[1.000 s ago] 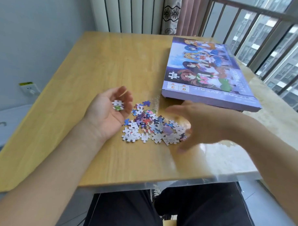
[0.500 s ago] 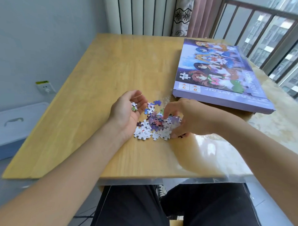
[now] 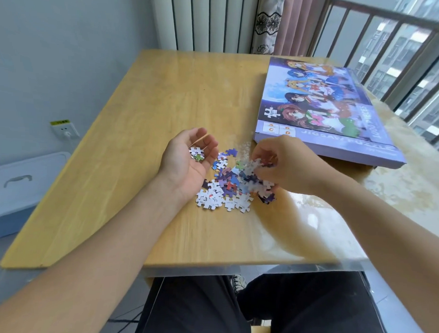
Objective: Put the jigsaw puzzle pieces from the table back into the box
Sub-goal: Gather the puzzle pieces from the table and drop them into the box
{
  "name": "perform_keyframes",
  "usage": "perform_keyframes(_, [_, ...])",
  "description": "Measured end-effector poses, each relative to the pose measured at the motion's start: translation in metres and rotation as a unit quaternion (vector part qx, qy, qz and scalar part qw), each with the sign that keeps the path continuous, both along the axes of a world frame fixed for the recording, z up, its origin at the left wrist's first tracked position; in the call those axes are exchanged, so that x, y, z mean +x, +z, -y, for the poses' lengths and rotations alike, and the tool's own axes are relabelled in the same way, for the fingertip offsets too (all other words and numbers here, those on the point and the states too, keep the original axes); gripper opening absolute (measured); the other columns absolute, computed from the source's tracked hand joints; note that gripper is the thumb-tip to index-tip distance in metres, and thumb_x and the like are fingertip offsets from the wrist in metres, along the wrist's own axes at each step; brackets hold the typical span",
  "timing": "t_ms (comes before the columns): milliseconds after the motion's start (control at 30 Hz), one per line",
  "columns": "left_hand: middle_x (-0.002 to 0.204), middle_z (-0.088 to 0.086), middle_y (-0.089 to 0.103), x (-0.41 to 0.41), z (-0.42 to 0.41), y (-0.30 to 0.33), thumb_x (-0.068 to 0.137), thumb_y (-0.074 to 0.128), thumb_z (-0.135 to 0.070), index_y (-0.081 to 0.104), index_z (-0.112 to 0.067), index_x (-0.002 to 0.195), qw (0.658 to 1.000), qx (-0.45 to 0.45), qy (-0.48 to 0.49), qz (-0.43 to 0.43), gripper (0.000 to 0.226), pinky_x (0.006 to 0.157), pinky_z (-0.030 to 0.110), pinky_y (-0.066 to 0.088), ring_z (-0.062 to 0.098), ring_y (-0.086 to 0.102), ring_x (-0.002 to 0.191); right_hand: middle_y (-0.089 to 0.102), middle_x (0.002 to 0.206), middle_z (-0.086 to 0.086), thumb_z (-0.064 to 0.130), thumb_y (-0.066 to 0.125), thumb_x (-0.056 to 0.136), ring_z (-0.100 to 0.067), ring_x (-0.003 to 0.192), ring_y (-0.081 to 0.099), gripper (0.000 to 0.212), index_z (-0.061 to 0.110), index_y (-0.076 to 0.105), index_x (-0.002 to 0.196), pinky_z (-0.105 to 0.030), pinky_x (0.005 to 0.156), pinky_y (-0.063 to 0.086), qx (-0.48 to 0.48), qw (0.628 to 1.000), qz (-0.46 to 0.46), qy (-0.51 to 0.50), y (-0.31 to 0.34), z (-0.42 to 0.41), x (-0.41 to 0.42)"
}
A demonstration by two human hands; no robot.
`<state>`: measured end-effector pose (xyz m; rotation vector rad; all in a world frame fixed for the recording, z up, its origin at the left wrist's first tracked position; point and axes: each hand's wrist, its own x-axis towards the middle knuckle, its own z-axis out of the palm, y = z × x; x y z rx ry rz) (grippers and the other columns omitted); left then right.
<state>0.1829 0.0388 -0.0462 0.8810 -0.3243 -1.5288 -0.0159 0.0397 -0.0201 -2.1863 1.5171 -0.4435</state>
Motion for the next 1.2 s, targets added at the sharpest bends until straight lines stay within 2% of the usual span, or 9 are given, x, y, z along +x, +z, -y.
perform_keyframes(233, [0.113,0.016,0.07,-0.001,-0.004,0.004,0.103,0.047,-0.033,0.064,-0.004,0.114,0.998,0.02,-0.058,-0.016,0.035,0.097,0.034,0.054,0.028,0.065,0.1,0.068,0.073,-0.012,-0.002,0.071,0.087,-0.022,0.06,0.071,0.009,-0.001,0.067,0.095,-0.037,0.062,0.063,0.096,0.971,0.218,0.008,0.031,0.016,0.04])
perform_keyframes(400, [0.083,0.015,0.072,0.002,-0.009,0.007,0.105,0.045,-0.026,0.069,-0.002,0.098,0.992,0.061,-0.031,-0.104,0.035,0.072,0.038,0.063,0.025,0.072,0.077,0.075,0.098,0.001,0.016,0.081,0.081,-0.015,0.08,0.073,0.039,0.011,0.068,0.118,-0.021,0.061,0.056,-0.001,0.997,0.038,0.072,0.041,0.022,0.079])
perform_keyframes(467, [0.072,0.011,0.071,0.007,-0.008,0.006,0.104,0.045,-0.019,0.069,-0.005,0.097,0.993,0.063,-0.012,-0.098,0.028,0.07,0.035,0.063,0.022,0.071,0.061,0.072,0.106,0.003,0.016,0.078,0.083,-0.012,0.088,0.071,0.037,0.015,0.069,0.12,-0.025,0.074,0.056,-0.063,0.994,0.032,0.088,0.04,0.02,0.079])
perform_keyframes(567, [0.081,0.014,0.07,0.018,-0.005,0.004,0.107,0.04,-0.028,0.068,-0.004,0.095,0.991,0.062,0.007,-0.122,0.039,0.069,0.032,0.06,0.024,0.07,0.067,0.07,0.114,0.002,0.018,0.073,0.088,-0.013,0.095,0.069,0.034,0.018,0.069,0.122,-0.03,0.085,0.055,-0.125,0.989,0.038,0.069,0.039,0.021,0.067])
perform_keyframes(700, [0.083,0.014,0.067,0.033,0.0,0.002,0.108,0.03,-0.035,0.065,-0.004,0.092,0.989,0.057,0.035,-0.133,0.05,0.06,0.027,0.054,0.023,0.065,0.071,0.051,0.146,-0.004,0.049,0.064,0.093,-0.023,0.13,0.052,0.07,0.018,0.041,0.151,-0.038,0.105,0.044,0.017,0.978,-0.183,0.095,0.022,0.023,0.06])
perform_keyframes(800, [0.089,0.015,0.066,0.034,0.001,0.001,0.107,0.034,-0.022,0.065,-0.002,0.094,0.987,0.056,0.038,-0.144,0.039,0.058,0.027,0.058,0.023,0.067,0.076,0.041,0.15,0.004,0.069,0.059,0.085,-0.021,0.134,0.046,0.087,0.021,0.035,0.153,-0.04,0.109,0.04,0.07,0.968,-0.202,0.134,0.01,0.017,0.06])
perform_keyframes(900, [0.091,0.017,0.068,0.033,-0.003,0.001,0.106,0.04,-0.02,0.065,0.001,0.096,0.99,0.045,0.026,-0.133,0.034,0.061,0.028,0.06,0.024,0.07,0.074,0.038,0.149,0.017,0.073,0.075,0.068,-0.009,0.133,0.043,0.098,0.031,0.04,0.15,-0.033,0.112,0.037,0.081,0.961,-0.204,0.168,0.019,0.008,0.052])
perform_keyframes(1000, [0.088,0.017,0.07,0.034,-0.006,-0.001,0.107,0.038,-0.029,0.065,0.0,0.097,0.991,0.037,0.008,-0.125,0.041,0.066,0.03,0.059,0.024,0.072,0.07,0.043,0.14,0.018,0.062,0.087,0.059,-0.006,0.123,0.046,0.093,0.041,0.049,0.141,-0.03,0.104,0.041,0.079,0.951,-0.209,0.213,0.023,0.0,0.048])
perform_keyframes(1200, [0.092,0.016,0.07,0.031,-0.007,-0.002,0.106,0.036,-0.035,0.064,-0.004,0.101,0.994,0.024,-0.012,-0.106,0.043,0.075,0.034,0.055,0.026,0.07,0.077,0.058,0.113,0.009,0.037,0.085,0.077,-0.013,0.099,0.057,0.041,0.035,0.069,0.114,-0.036,0.086,0.051,0.03,0.971,-0.155,0.179,0.014,0.006,0.043])
